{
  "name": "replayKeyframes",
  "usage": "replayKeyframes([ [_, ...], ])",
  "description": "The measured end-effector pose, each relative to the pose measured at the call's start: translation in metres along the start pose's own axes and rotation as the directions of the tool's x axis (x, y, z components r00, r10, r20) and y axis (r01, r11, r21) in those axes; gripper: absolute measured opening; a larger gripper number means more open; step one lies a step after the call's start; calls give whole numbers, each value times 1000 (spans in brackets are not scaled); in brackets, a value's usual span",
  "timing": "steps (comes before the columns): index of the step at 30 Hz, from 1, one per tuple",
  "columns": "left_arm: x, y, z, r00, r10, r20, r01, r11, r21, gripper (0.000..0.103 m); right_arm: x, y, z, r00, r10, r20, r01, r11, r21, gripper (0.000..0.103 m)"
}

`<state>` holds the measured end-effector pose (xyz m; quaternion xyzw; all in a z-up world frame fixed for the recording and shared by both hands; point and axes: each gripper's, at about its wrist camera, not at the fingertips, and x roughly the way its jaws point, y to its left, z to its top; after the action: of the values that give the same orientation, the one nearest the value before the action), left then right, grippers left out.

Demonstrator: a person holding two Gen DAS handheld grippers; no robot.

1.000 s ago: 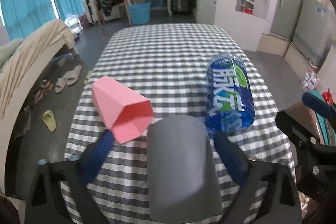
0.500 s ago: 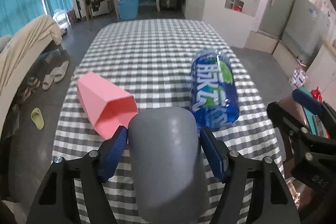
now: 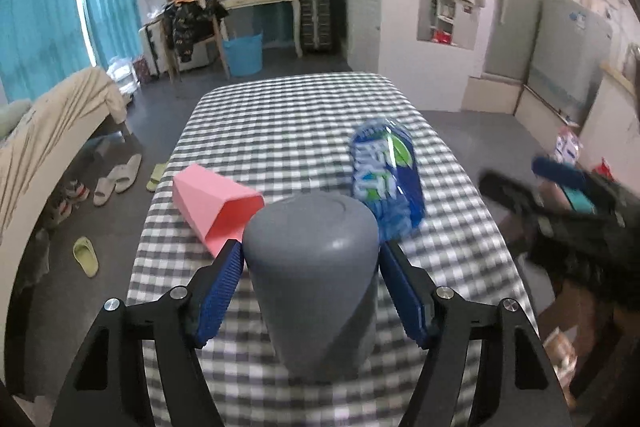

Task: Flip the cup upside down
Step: 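Rotate the gray cup in the left tool so its base faces up, then lower the gray cup rim-down onto the tablecloth with the left tool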

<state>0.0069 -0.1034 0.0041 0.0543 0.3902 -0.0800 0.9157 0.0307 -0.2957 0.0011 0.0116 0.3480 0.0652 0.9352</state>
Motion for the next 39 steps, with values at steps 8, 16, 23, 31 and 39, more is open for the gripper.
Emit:
replayKeyframes([
  [8, -9, -1, -24, 999, -44, -17, 45, 998, 33, 75, -7, -1, 0, 1000, -9, 14, 9, 1000, 11, 85],
  [16, 14, -4, -45, 998, -40, -56, 41, 999, 12, 80, -15, -2, -1, 1000, -8, 30, 8, 1000, 11, 85],
  [23, 22, 3, -51, 999, -50, -18, 49, 996, -77, 73, -16, -5, -3, 999, -6, 33, 5, 1000, 20, 85],
  [31, 24, 0, -32, 998, -42, 37, 44, 997, -69, 73, -17, -7, -3, 999, -6, 33, 5, 1000, 26, 85],
  [39, 51, -11, -14, 999, -37, 38, 38, 998, -49, 73, -15, -9, -2, 1000, -7, 30, 7, 1000, 27, 85],
])
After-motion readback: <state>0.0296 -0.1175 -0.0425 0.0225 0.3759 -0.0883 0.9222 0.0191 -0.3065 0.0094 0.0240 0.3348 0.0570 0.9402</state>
